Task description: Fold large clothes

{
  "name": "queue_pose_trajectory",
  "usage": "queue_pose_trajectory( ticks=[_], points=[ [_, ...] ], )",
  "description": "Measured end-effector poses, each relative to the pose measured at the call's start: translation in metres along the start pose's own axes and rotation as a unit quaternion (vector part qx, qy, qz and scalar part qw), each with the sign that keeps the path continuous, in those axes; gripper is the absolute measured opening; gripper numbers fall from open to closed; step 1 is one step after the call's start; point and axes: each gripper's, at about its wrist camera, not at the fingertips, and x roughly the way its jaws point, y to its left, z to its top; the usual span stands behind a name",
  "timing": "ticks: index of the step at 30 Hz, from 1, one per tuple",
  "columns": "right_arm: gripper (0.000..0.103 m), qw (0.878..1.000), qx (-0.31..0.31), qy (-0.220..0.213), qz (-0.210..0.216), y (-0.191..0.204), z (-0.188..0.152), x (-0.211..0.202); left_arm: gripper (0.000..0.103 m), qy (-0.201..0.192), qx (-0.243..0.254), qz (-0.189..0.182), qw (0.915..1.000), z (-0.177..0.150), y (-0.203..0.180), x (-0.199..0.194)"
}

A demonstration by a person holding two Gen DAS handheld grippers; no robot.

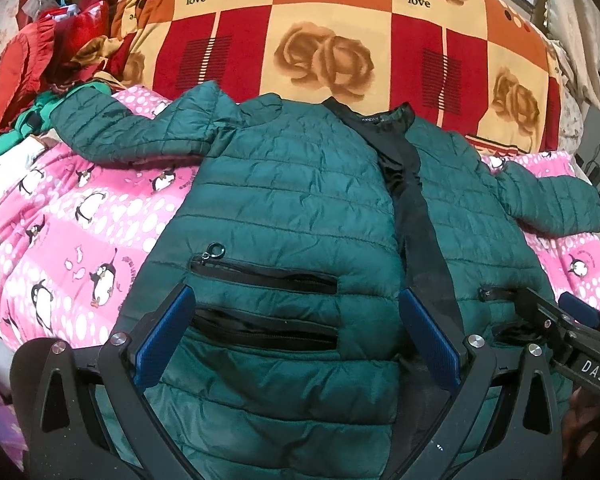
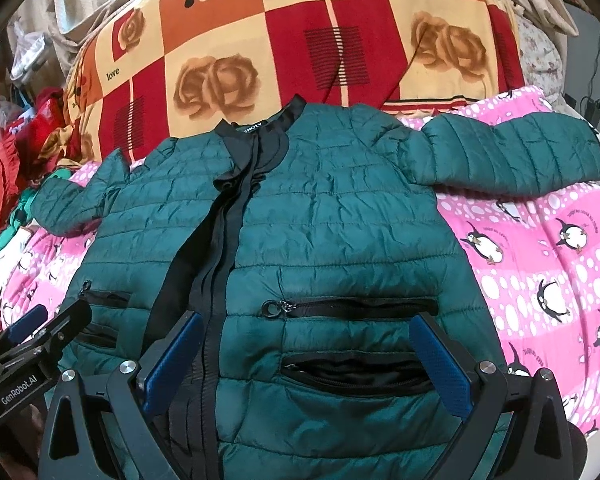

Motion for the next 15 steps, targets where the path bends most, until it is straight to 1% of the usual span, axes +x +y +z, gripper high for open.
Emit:
queue_pose_trajectory(
  ticks=[2,4,7,15],
  points=[
    [0.103,1.0,0.0,-0.005,0.003,-0.0007,0.0008,0.0012,0.102,-0.001,0.001,-0.001,1.0,-0.0006,-0.0006,0.0002],
    [0.103,1.0,-0.002,0.007,-0.002,-0.0007,0.0016,0.001,0.102,-0.001,0.001,-0.002,1.0,-0.0005,-0.0008,0.0002],
    [0.103,1.0,0.0,0.01,0.0,-0.0012,0.0033,0.0021,0.102,-0.004,0.0,-0.004,1.0,-0.0001,-0.0006,-0.0004],
    [0.103,1.0,-0.006,0.0,-0.004,0.0017,0.0029,0.0031,0.102,-0.006,0.002,-0.005,1.0,0.0,-0.0004,-0.0004]
  ],
)
